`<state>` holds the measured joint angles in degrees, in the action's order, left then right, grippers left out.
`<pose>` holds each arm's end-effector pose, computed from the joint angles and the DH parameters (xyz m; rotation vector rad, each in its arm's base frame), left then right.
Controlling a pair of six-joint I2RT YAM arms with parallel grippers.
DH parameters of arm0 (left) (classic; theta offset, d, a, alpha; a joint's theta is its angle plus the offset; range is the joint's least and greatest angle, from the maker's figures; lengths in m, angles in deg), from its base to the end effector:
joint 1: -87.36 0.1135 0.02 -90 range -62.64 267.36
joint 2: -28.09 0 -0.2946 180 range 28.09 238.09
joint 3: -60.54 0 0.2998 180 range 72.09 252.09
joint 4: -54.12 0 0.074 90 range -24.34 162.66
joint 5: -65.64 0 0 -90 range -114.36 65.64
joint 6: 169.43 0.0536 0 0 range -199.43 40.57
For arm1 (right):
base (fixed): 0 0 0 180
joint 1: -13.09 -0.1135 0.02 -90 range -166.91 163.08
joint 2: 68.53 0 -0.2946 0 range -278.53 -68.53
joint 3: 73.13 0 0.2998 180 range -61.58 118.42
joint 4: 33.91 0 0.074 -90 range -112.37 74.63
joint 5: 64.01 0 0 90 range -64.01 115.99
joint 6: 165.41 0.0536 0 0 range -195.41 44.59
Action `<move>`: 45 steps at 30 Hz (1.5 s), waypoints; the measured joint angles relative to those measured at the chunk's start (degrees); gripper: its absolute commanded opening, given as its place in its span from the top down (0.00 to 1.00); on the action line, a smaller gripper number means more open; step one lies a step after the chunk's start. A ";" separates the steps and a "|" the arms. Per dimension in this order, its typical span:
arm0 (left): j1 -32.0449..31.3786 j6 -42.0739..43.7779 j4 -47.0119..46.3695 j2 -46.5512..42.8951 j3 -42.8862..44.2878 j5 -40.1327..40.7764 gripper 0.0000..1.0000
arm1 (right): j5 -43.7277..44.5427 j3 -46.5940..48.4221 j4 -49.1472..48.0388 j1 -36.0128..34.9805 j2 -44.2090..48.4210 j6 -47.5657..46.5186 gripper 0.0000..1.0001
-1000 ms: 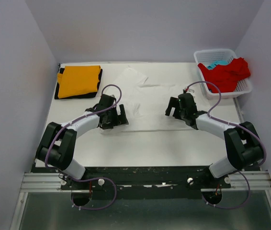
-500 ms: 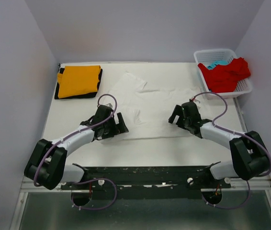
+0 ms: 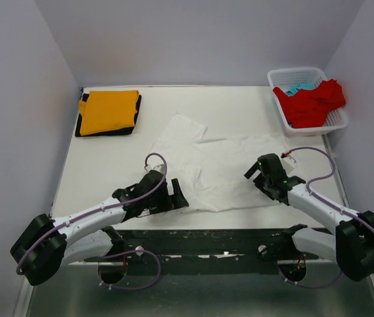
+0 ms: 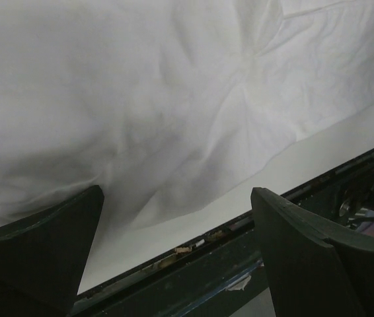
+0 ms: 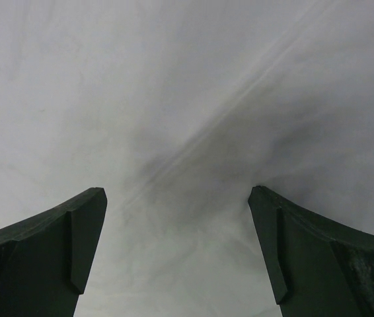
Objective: Fold and stack the t-shirts
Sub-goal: Grab the side of the flattened tshirt furthest away from the robot with both arms
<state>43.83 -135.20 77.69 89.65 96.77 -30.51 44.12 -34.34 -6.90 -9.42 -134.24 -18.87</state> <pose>0.1660 -0.1656 0.1484 -0.2277 2.6204 -0.8428 0.2278 0.0764 0.1453 0.8402 2.3098 0.2065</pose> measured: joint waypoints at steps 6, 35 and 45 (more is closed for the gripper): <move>-5.46 -5.33 0.20 -3.58 -2.29 1.07 0.01 | 4.13 -1.05 4.44 1.20 3.13 6.93 0.00; -13.22 -11.50 3.26 -4.96 -1.97 5.88 0.01 | 8.85 -6.67 20.63 5.11 21.11 23.32 0.00; -12.87 -6.82 12.15 -5.70 9.16 12.20 0.02 | 12.81 5.27 19.96 5.27 16.20 4.87 0.00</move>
<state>30.96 -142.02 89.85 83.95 105.93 -18.32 56.93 -29.07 13.05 -4.15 -118.04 -14.00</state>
